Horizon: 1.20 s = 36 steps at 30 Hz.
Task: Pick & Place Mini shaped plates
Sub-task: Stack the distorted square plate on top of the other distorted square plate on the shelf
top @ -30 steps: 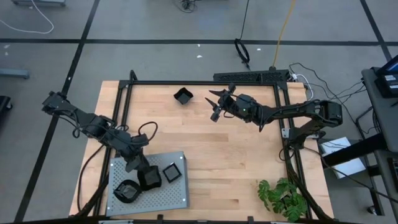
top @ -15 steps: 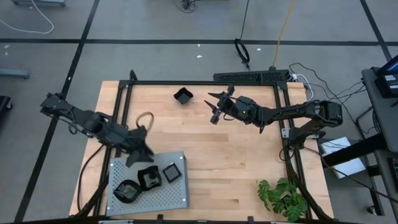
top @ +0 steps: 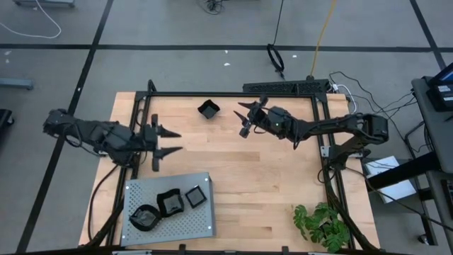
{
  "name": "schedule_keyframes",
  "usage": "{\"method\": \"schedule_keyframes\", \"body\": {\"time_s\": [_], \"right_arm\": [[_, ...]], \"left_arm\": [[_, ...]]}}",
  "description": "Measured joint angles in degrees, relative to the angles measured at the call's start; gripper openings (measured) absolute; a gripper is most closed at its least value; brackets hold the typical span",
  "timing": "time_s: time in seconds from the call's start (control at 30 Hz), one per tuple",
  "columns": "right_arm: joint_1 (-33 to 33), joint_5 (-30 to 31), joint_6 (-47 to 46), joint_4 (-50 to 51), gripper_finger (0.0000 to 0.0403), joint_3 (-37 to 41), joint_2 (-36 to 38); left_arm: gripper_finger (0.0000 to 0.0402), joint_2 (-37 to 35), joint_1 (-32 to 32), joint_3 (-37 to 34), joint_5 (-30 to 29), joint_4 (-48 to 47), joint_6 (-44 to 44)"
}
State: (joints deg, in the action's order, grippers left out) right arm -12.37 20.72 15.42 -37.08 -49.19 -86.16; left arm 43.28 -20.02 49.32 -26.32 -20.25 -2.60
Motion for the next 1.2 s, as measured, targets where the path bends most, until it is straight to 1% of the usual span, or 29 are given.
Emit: {"method": "schedule_keyframes", "body": {"time_s": [0.07,0.17,0.23,0.3,0.33,0.43,0.5,0.57,0.67,0.77,0.87,0.93,1.0,1.2], "right_arm": [[-0.8,-0.5,-1.0,-0.6,0.0160,0.0,-0.3],[-2.1,-5.4,-1.2,-4.0,0.0159,-0.1,-2.0],[-2.7,-8.4,-1.2,-5.0,0.0160,0.0,-3.2],[-3.1,-10.2,-0.8,-8.9,0.0163,0.0,-5.0],[-3.4,-10.9,-0.5,-10.4,0.0165,0.0,-5.9],[-4.5,-12.5,-0.1,-12.9,0.0171,-0.4,-8.1],[-5.4,-13.0,-2.2,-12.4,0.0175,-3.1,-10.3],[-6.7,-13.4,-6.1,-6.4,0.0180,-7.2,-12.3],[-8.5,-13.5,-9.9,5.7,0.0184,-17.3,-17.1],[-10.1,-14.0,-10.2,16.0,0.0185,-27.2,-22.4],[-11.5,-17.3,-11.5,22.8,0.0185,-34.6,-27.1],[-12.2,-19.7,-14.0,24.3,0.0185,-36.4,-29.0],[-12.7,-21.0,-16.1,24.5,0.0185,-36.6,-30.4],[-13.6,-21.0,-20.2,25.4,0.0185,-36.6,-33.8]], "left_arm": [[0.0196,-1.8,2.6,-0.5,2.8,-0.5,2.2],[0.0193,-5.9,7.9,-2.7,7.9,-0.3,4.8],[0.0191,-9.3,11.4,-5.3,10.8,2.2,6.6],[0.0188,-12.8,14.8,-8.7,13.1,5.1,8.1],[0.0187,-14.5,16.4,-10.4,14.0,6.8,8.8],[0.0187,-18.8,21.3,-15.2,14.1,10.5,9.6],[0.0186,-20.6,24.4,-17.5,14.3,12.3,8.9],[0.0186,-21.0,26.7,-19.0,14.3,14.5,8.3],[0.0187,-20.9,28.8,-20.4,13.8,16.9,8.7],[0.0186,-20.0,29.8,-20.7,12.3,16.7,8.7],[0.0186,-18.9,30.1,-20.7,12.1,16.8,7.9],[0.0186,-18.2,30.1,-20.7,12.1,16.7,7.9],[0.0186,-17.4,30.1,-20.7,12.2,16.6,7.9],[0.0186,-14.7,30.1,-20.7,12.2,16.5,6.5]]}}
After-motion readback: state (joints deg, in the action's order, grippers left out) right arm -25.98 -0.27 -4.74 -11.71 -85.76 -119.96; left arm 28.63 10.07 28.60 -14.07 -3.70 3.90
